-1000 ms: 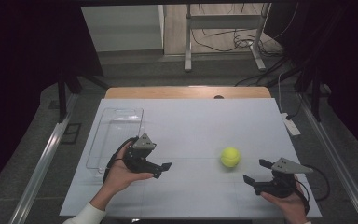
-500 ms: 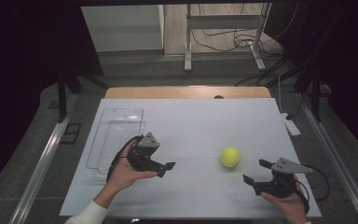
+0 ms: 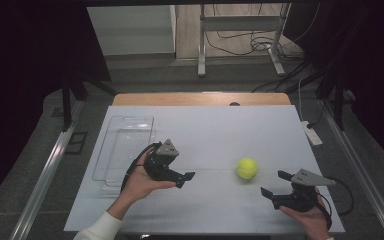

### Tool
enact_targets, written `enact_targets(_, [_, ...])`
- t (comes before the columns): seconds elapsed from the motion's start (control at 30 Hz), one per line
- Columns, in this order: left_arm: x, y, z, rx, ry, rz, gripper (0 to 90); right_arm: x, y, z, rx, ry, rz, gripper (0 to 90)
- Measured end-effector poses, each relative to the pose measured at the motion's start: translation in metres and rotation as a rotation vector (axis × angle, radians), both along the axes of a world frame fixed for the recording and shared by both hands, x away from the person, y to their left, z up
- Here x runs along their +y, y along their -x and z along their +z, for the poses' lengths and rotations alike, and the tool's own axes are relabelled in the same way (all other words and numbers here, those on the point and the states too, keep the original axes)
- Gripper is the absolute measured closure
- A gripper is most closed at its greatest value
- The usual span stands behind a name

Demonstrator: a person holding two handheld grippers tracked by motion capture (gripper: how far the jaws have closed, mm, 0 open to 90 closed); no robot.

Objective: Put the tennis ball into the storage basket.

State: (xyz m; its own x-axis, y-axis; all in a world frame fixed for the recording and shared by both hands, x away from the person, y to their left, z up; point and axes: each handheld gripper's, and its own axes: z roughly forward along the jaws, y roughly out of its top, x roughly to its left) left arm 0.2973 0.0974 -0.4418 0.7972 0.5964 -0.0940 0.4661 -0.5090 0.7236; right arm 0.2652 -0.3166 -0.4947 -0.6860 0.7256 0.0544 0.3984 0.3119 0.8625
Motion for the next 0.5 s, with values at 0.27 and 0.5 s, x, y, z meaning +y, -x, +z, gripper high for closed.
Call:
enact_targets(0.27, [-0.006,-0.003,0.000,0.001,-0.001,-0.012,9.1,0.000,0.000,0.000,-0.001,0.003,0.002,9.3])
enact_targets(0.5, [-0.013,-0.006,0.001,0.003,-0.001,-0.021,9.1,0.000,0.000,0.000,0.000,0.002,0.001,9.3])
